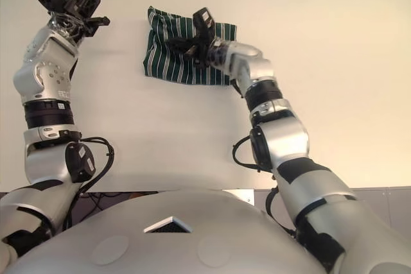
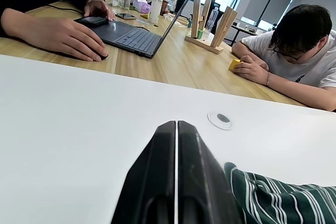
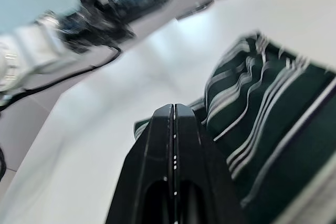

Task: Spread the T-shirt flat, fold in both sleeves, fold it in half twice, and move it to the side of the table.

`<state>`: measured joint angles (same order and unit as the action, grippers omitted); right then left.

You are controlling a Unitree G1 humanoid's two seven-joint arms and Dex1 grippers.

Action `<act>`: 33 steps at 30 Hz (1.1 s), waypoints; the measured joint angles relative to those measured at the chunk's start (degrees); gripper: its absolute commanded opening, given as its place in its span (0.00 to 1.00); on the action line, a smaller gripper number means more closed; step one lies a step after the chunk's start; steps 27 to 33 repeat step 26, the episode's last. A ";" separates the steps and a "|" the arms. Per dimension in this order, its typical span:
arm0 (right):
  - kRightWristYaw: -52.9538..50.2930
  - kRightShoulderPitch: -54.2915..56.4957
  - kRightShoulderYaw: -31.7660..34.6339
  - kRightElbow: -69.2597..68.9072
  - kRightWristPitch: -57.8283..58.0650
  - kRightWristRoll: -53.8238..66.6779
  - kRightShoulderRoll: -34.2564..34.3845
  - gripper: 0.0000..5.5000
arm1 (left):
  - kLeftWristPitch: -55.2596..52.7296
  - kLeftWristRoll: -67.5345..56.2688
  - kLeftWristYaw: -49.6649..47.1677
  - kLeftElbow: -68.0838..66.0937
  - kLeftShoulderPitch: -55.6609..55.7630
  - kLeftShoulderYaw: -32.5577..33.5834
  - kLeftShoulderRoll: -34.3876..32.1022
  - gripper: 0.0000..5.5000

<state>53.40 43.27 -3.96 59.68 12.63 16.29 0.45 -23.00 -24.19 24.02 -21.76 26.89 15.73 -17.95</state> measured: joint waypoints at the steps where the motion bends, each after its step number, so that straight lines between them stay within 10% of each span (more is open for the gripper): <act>1: -4.90 0.44 1.19 3.05 0.00 -0.62 0.97 0.00 | -0.40 -0.02 -0.24 0.65 -0.50 -0.14 0.50 0.00; 8: -38.64 4.54 15.11 8.57 -5.72 4.27 -1.95 0.00 | -0.72 -0.13 -0.57 5.34 -4.49 -0.05 2.73 0.00; 13: -58.74 -3.57 28.12 9.72 -10.33 8.24 -23.87 0.00 | -2.06 -1.16 -5.90 14.06 -14.74 1.92 5.03 0.00; 33: -49.06 -2.24 10.95 -14.66 -24.96 -10.54 -19.82 0.00 | 11.11 15.70 -18.29 25.38 -22.11 -10.31 11.75 0.00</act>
